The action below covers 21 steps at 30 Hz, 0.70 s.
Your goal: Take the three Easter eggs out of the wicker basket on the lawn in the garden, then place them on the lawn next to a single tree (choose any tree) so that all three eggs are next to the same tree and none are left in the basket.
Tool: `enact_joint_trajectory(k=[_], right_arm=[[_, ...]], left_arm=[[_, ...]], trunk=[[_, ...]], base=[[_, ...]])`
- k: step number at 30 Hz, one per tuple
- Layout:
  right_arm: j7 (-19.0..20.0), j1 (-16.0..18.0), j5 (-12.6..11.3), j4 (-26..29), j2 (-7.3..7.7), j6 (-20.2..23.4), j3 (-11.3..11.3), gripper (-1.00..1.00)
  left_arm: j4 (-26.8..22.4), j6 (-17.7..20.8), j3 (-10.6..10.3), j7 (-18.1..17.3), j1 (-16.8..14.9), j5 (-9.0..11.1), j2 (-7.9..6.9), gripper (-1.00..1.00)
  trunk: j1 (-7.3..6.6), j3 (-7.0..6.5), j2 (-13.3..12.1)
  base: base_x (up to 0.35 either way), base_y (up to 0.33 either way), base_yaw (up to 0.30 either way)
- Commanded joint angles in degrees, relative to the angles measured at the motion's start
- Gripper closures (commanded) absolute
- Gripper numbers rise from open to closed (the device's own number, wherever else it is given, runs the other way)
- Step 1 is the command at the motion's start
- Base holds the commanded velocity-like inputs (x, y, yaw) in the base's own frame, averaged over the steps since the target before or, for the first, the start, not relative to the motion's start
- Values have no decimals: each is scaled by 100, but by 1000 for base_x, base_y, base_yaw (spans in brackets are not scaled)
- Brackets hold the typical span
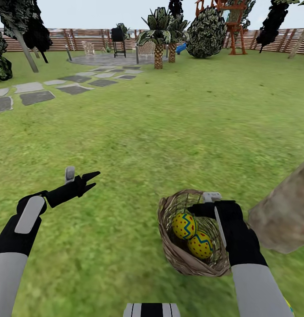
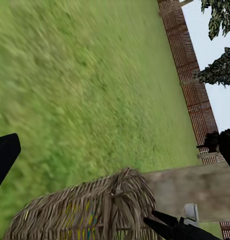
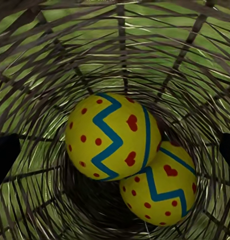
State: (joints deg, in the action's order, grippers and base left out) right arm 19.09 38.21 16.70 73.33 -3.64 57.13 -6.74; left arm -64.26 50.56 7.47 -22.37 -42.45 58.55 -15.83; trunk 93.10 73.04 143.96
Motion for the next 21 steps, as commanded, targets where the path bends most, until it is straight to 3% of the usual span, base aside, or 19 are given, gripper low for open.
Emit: enact_joint_trajectory(k=[1,7,9,12,14,16,17,20,21], right_arm=[[59,0,65,7,0,15,67,-100],[218,-22,63,22,39,-4,997,-100],[470,-23,82,20,194,-20,1298,-100],[1013,1,132,8,805,-51,1879,-100],[1362,17,157,-5,1362,-340,2493,-100],[1427,33,225,-17,1521,-751,2647,-100],[1448,41,314,-38,1571,-972,2687,-100],[2065,50,1293,-467,1654,-2110,2780,-100],[2284,52,1482,-533,1653,-2376,2773,-100]], left_arm=[[1,33,9,-22,-4,-10,3,-100],[9,30,9,-22,-4,-9,10,-100],[10,31,9,-22,-5,-10,10,-100],[10,32,9,-22,-1,-10,10,-100],[10,33,9,-22,-1,-8,10,-100],[8,33,8,-22,-1,-9,10,-100],[9,31,7,-22,0,-9,10,-100],[3,32,5,-22,-1,-10,19,-100],[2,32,3,-22,-1,-10,22,-100]], trunk=[[-1,4,2],[-1,4,2],[-1,4,2],[-1,4,2],[-1,4,2],[-1,4,2],[-1,4,2],[-1,4,2],[-1,4,2]], base=[[4,1,0],[0,0,0],[0,0,0],[0,0,0],[0,0,0],[0,0,0],[0,0,0],[0,0,0],[0,0,0]])
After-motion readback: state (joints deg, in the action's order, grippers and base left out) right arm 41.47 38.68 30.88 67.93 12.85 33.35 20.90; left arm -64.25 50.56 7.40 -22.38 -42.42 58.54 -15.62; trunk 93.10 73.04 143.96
